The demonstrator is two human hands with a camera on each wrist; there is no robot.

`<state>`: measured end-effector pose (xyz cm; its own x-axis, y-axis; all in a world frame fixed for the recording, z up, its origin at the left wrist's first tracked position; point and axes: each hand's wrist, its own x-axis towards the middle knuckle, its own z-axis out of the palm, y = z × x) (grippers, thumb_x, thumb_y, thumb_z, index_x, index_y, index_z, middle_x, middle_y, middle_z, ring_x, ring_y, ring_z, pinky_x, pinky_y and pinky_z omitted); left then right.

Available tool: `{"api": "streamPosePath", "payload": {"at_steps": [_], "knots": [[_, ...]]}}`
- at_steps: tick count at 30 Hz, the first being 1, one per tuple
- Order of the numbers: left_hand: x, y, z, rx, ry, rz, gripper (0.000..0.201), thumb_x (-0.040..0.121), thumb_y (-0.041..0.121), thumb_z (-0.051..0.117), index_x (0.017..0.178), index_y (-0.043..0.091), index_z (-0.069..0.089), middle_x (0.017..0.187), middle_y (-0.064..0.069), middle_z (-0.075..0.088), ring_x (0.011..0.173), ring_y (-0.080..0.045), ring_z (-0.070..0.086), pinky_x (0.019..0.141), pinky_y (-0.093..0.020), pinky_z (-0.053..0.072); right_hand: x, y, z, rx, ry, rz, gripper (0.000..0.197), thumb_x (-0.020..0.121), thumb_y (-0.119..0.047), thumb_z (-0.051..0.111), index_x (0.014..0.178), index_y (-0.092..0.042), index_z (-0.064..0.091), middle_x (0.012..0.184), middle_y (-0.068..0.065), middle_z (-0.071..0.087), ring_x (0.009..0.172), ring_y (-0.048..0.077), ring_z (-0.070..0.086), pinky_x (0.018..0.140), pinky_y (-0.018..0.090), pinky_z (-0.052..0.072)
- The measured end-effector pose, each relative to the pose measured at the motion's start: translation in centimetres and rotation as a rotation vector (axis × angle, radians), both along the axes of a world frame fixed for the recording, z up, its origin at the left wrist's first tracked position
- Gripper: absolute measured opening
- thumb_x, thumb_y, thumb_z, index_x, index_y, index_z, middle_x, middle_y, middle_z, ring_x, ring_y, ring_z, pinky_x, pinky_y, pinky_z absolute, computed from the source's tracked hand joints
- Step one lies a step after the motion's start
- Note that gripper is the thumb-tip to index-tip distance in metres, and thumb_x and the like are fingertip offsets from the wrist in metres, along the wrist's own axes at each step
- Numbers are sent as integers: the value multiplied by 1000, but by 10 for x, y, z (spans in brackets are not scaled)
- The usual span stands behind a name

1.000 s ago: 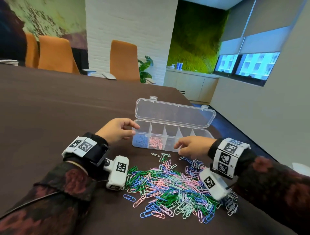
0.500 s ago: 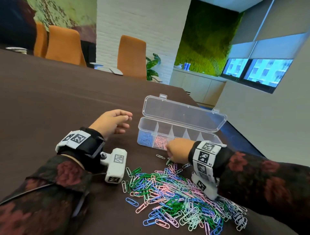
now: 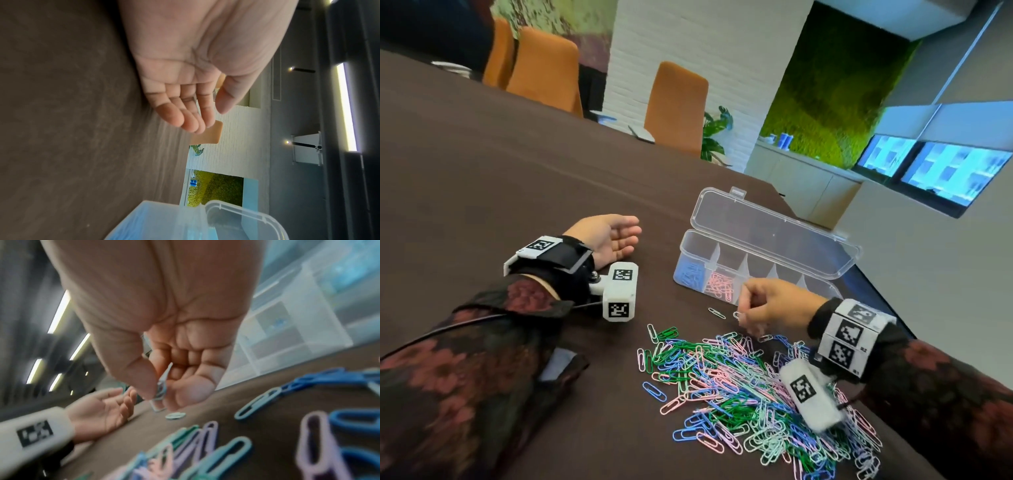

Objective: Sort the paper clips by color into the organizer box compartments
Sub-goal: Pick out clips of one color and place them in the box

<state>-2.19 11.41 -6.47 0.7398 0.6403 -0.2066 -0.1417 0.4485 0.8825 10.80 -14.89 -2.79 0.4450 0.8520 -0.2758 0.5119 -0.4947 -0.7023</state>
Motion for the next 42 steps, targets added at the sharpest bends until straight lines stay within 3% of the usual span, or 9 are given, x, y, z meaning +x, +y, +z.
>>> {"api": "streamPosePath", "payload": {"at_steps": [3, 7, 9, 12, 15, 18, 22, 33, 42], "knots": [[1, 0, -1, -3, -1, -8, 14, 93, 15, 50, 88, 12, 63, 60, 3, 65, 45, -6, 58, 47, -14, 48, 1, 1, 1, 181, 419, -93, 27, 84, 20, 41, 91, -2, 54, 65, 11, 54, 51, 18, 58, 47, 23, 50], [3, 0, -1, 1, 8, -21, 13, 93, 15, 52, 89, 11, 64, 61, 2, 65, 45, -7, 58, 47, -15, 48, -9, 10, 4, 210, 605, -171, 22, 76, 10, 38, 83, -4, 55, 68, 6, 49, 51, 14, 50, 43, 20, 41], [3, 1, -2, 2, 13, -24, 12, 92, 15, 53, 89, 11, 64, 64, 1, 65, 46, -7, 58, 48, -15, 48, -15, 18, 3, 113, 465, -167, 17, 83, 4, 46, 82, -9, 57, 66, 2, 45, 51, 11, 41, 42, 16, 34], [4, 1, -3, 5, 20, -31, 12, 92, 15, 53, 88, 12, 64, 66, 1, 64, 46, -7, 58, 48, -15, 48, -25, 30, 4, -234, -336, 26, 10, 91, -14, 56, 100, -14, 62, 76, -6, 53, 64, 10, 48, 51, 14, 36], [4, 1, -3, 10, 25, -36, 10, 92, 15, 54, 88, 12, 64, 67, 0, 64, 47, -7, 58, 48, -15, 48, -29, 41, -2, -381, -704, 121, 24, 90, -14, 56, 110, -1, 60, 110, 11, 64, 97, 25, 58, 75, 27, 45], [6, 1, -3, 21, 29, -40, 9, 91, 15, 55, 89, 12, 63, 68, 1, 64, 48, -7, 58, 48, -16, 48, -28, 45, -6, -430, -714, 144, 5, 89, -13, 54, 86, -10, 58, 103, 16, 65, 82, 20, 53, 57, 21, 39], [7, 0, -3, 20, 33, -54, 10, 91, 15, 55, 89, 12, 64, 67, 1, 65, 47, -7, 58, 48, -15, 49, -23, 40, 0, -459, -607, 186, 21, 88, -14, 57, 69, -21, 51, 75, -5, 55, 65, 9, 47, 57, 17, 38], [6, -2, -2, 25, 25, -53, 11, 92, 15, 54, 89, 11, 63, 76, -2, 62, 47, -8, 59, 45, -15, 49, -21, 23, 1, -369, -519, 268, 26, 82, -4, 64, 80, -25, 51, 67, -11, 51, 58, 3, 46, 59, 15, 39], [6, -3, -3, 45, 20, -57, 14, 93, 16, 51, 89, 11, 63, 74, -1, 62, 50, -8, 58, 47, -16, 48, -13, 26, 2, -410, -523, 278, 11, 85, -15, 67, 80, -20, 57, 68, -14, 54, 61, 1, 48, 60, 15, 40]]}}
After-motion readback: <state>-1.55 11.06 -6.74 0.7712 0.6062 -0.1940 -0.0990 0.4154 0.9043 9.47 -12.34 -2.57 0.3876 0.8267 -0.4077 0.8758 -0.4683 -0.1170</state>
